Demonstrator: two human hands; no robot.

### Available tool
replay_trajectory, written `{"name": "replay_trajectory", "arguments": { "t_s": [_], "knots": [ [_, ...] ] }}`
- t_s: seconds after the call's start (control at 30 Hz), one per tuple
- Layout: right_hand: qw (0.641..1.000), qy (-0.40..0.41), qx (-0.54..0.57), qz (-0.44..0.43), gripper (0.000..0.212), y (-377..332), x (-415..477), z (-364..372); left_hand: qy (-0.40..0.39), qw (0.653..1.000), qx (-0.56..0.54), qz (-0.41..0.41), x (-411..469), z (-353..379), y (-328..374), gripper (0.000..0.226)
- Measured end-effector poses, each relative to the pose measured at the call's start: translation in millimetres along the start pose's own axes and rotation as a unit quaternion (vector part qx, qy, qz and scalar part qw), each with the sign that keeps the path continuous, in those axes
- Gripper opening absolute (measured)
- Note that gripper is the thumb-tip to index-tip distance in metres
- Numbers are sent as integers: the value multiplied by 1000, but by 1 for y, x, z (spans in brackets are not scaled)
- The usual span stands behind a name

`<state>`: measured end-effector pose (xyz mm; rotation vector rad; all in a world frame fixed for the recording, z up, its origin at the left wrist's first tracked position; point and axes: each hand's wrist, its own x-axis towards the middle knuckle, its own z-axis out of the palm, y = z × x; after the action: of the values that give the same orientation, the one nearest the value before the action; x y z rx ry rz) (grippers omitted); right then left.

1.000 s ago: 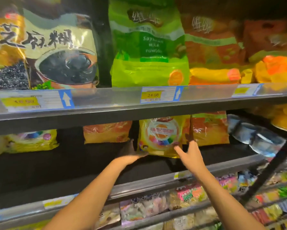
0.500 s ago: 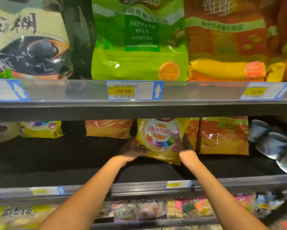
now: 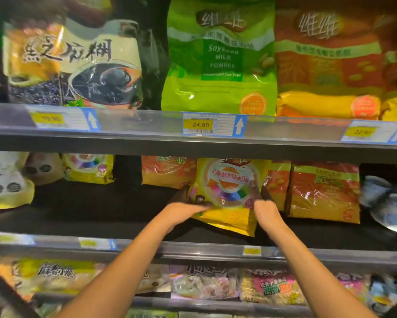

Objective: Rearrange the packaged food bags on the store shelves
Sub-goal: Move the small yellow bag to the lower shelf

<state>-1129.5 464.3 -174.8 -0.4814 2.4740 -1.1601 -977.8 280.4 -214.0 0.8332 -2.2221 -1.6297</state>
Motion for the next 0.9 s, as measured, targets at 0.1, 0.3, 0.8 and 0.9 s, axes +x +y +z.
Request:
{"name": "replay_trajectory", "arguments": {
  "t_s": [0.1, 0.3, 0.8, 0.9],
  "knots": [
    [995, 6, 99, -20, 30, -10, -18, 3, 20, 1000, -9, 5, -21, -17, 2, 87],
    [982, -4, 137, -127, 46, -25, -64, 25, 19, 999, -27, -4, -60, -49, -8, 78],
    [947, -183, 204, -165, 59, -19, -193, 111, 52, 969, -242, 27, -233, -108, -82, 41],
    [937, -225, 218, -153, 51, -18, -223, 130, 66, 965, -252, 18, -264, -121, -105, 59]
  ]
}}
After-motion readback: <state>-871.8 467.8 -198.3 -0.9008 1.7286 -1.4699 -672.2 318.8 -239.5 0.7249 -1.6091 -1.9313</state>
